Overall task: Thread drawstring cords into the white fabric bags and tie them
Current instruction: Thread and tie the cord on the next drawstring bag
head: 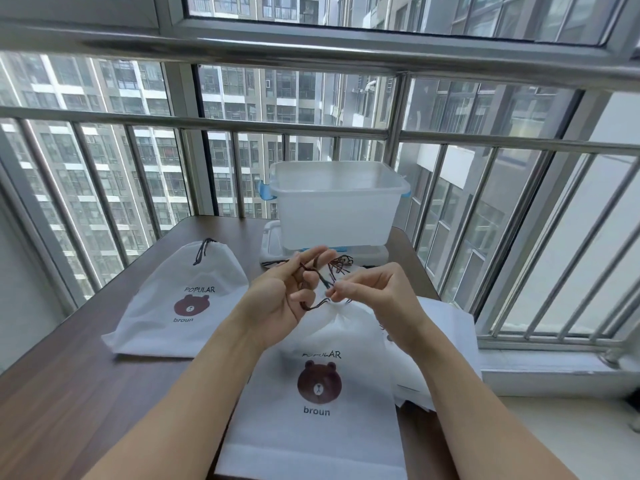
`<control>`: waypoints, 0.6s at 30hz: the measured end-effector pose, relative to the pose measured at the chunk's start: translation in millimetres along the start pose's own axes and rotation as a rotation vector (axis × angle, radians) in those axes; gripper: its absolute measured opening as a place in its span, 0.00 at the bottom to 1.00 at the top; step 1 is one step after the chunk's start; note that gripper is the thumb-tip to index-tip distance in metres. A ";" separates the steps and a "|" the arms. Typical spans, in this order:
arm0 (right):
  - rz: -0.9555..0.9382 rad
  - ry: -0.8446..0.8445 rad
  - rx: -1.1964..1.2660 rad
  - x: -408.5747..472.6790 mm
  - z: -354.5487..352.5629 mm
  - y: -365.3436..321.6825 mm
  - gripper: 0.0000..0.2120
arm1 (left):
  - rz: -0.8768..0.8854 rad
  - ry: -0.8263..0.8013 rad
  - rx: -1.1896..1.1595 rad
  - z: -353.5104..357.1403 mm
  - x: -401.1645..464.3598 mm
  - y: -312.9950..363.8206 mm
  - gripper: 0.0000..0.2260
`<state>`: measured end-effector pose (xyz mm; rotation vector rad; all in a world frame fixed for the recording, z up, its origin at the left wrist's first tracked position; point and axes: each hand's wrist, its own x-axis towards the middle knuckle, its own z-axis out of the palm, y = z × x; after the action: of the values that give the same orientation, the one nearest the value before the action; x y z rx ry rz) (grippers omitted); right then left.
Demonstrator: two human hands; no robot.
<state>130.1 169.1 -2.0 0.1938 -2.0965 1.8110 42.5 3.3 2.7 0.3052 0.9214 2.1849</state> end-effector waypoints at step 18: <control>0.119 0.023 0.031 6.6 15.2 9.2 0.21 | 1.047 0.034 1.183 -5.4 4.3 -19.0 0.12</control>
<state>118.2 156.7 -9.9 0.0564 -2.1054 1.9052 47.2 12.6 -14.7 1.5849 2.3873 2.1230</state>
